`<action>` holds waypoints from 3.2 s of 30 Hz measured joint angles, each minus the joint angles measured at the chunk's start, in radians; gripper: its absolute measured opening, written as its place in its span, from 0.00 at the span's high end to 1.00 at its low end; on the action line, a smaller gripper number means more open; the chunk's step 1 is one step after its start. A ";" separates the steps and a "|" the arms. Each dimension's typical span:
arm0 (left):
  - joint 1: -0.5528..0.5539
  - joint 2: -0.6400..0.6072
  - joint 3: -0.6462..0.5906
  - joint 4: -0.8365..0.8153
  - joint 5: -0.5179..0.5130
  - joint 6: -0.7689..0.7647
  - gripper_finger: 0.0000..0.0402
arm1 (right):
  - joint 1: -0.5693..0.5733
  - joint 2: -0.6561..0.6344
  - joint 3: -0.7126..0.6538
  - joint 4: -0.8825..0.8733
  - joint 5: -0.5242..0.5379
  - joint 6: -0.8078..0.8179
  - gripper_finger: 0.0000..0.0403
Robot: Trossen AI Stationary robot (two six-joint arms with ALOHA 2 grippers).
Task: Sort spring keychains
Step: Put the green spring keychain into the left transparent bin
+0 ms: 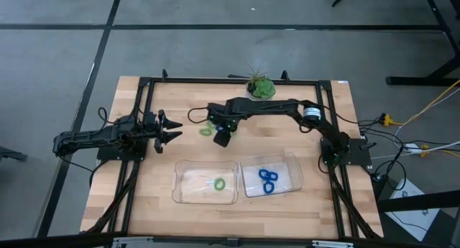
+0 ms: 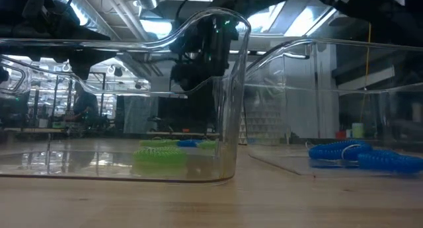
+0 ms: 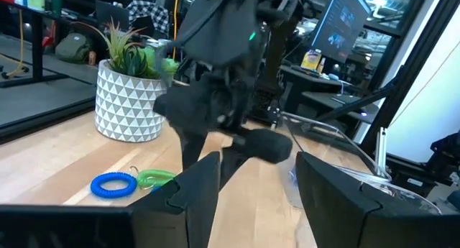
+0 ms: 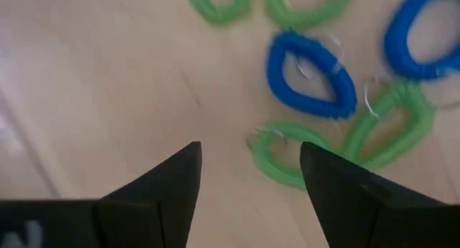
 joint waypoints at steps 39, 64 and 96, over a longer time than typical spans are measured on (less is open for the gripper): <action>0.000 0.000 0.000 0.000 0.000 0.000 0.56 | 0.001 0.043 -0.012 -0.050 0.000 -0.426 0.43; 0.000 0.000 0.000 0.000 0.000 0.000 0.56 | -0.006 0.109 -0.009 -0.070 0.003 -0.441 0.58; 0.000 0.000 0.000 0.000 0.000 0.000 0.56 | -0.019 0.034 -0.008 -0.098 -0.126 -0.400 0.98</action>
